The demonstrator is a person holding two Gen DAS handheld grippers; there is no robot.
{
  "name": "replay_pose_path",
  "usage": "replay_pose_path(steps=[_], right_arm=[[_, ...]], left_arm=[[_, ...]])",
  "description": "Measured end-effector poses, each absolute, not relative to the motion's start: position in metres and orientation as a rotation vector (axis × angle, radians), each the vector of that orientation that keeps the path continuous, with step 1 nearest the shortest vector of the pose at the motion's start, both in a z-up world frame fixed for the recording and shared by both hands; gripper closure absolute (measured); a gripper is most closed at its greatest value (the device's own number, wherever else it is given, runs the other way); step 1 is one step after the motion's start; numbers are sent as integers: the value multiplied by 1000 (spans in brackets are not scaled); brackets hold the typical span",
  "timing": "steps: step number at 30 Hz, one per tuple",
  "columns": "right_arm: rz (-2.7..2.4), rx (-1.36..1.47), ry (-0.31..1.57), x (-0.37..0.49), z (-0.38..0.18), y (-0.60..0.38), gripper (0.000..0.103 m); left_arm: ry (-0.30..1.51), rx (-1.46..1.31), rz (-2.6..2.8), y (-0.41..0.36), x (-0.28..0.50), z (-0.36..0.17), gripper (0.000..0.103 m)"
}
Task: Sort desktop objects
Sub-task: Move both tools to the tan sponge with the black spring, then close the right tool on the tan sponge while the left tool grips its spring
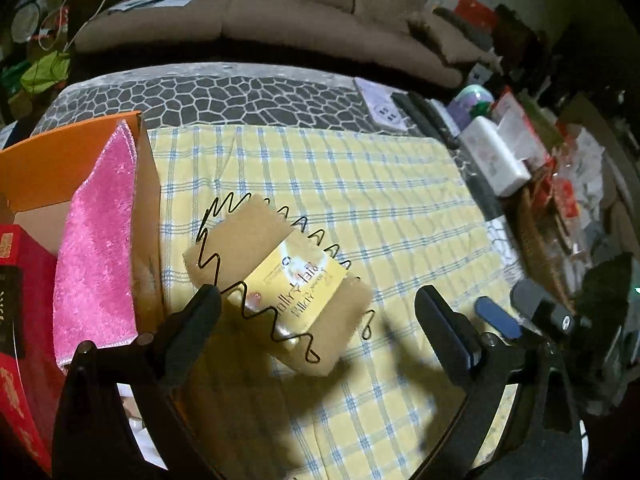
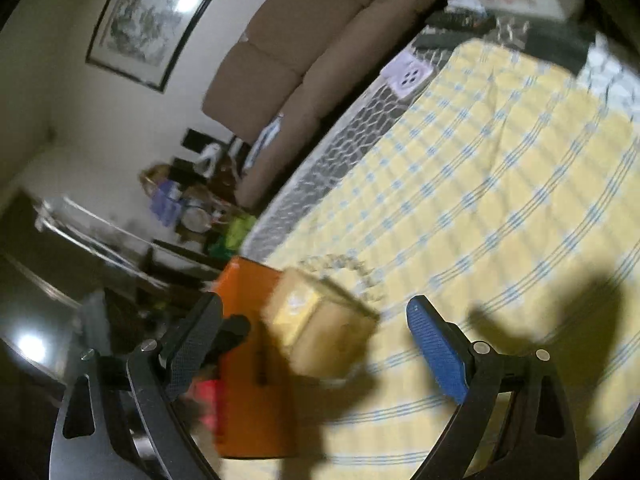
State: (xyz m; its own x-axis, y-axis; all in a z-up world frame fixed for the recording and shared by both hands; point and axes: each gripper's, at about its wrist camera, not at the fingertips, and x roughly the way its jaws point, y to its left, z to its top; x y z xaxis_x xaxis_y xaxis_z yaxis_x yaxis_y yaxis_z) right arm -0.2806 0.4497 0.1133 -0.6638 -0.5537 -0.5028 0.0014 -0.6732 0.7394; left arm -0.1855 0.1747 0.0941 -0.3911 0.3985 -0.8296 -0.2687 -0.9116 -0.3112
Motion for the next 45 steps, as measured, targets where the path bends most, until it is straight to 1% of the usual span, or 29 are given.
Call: replay_pose_path(steps=[4, 6, 8, 10, 12, 13, 14, 16, 19, 24, 28, 31, 33, 35, 36, 38, 40, 42, 43, 45], right_arm=[[-2459, 1097, -790, -281, 113, 435, 8], [-2460, 1103, -694, -282, 108, 423, 8], [-2474, 1124, -567, -282, 104, 409, 8], [-2480, 1133, -394, -283, 102, 389, 8], [-2482, 1131, -281, -283, 99, 374, 8], [-2481, 1121, -250, -283, 98, 368, 8], [-2479, 1112, -232, -283, 97, 364, 8], [-2486, 1099, -198, -284, 95, 357, 8], [-2481, 1100, -168, -287, 92, 349, 8], [-2466, 1099, -118, -294, 87, 332, 8], [-2464, 1078, -33, -297, 84, 316, 8], [-2469, 1062, 0, -299, 84, 309, 8], [-2470, 1066, -17, -302, 82, 307, 8], [-2469, 1067, -25, -306, 79, 304, 8], [-2468, 1068, -20, -308, 78, 303, 8], [-2472, 1063, -17, -311, 76, 301, 8], [-2478, 1061, -29, -316, 74, 300, 8], [-2474, 1058, -59, -321, 72, 302, 8], [-2469, 1057, -86, -323, 71, 303, 8], [-2469, 1069, -110, -325, 68, 304, 12]], left_arm=[[-205, -1484, 2339, 176, -190, 85, 6], [-216, -1514, 2332, 175, -193, 79, 6], [-201, -1515, 2339, 177, -194, 78, 6], [-192, -1529, 2335, 179, -196, 77, 6], [-177, -1537, 2337, 181, -198, 77, 9], [-160, -1541, 2343, 182, -200, 78, 14], [-146, -1543, 2349, 183, -201, 78, 19], [-129, -1548, 2346, 183, -205, 80, 24], [-109, -1564, 2337, 183, -209, 80, 29], [-76, -1587, 2331, 184, -213, 78, 30], [-37, -1596, 2317, 186, -213, 76, 28], [-6, -1592, 2306, 187, -213, 76, 30], [9, -1587, 2310, 186, -212, 77, 36], [27, -1583, 2317, 186, -212, 78, 45], [39, -1579, 2321, 185, -211, 78, 46], [70, -1572, 2329, 184, -210, 78, 55], [96, -1561, 2338, 183, -209, 78, 59], [104, -1546, 2340, 181, -208, 79, 72], [97, -1543, 2333, 180, -209, 79, 75], [88, -1534, 2327, 179, -209, 79, 78]])
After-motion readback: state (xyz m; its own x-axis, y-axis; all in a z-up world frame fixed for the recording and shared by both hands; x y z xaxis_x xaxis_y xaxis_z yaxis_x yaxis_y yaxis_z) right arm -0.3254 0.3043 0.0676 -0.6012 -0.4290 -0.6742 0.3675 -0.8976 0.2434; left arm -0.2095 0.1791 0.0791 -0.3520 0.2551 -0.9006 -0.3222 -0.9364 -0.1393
